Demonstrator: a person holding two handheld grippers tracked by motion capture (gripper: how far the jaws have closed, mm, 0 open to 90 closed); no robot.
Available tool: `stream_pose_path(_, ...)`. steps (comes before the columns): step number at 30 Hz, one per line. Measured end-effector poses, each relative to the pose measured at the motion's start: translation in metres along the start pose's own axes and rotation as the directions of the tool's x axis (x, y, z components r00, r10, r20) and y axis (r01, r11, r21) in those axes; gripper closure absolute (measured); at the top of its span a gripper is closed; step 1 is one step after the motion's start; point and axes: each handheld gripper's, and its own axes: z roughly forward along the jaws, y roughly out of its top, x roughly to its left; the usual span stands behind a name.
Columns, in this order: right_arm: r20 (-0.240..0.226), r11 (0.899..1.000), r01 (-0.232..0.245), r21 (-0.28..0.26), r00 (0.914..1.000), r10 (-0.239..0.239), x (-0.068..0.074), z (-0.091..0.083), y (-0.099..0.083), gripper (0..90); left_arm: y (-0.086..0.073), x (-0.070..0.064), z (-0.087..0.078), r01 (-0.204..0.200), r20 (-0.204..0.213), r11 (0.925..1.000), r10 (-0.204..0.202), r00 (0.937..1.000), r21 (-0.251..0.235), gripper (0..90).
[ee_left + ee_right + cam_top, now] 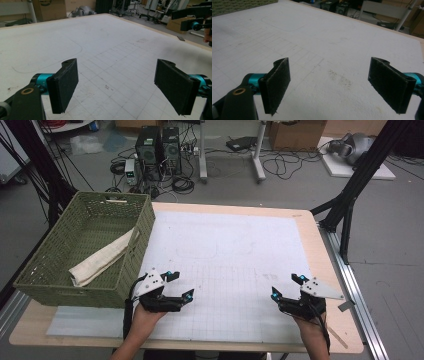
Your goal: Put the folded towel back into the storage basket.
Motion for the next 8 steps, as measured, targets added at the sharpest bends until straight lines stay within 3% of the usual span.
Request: stream_pose_path(8, 0.0, 1.0, 0.001, -0.004, 1.0, -0.001, -0.0008, 0.0002, 0.0005, 16.8, -0.0001, 0.0006, -0.0004, -0.002, 0.0, 1.0, 0.002, 1.0, 0.004, 19.7)
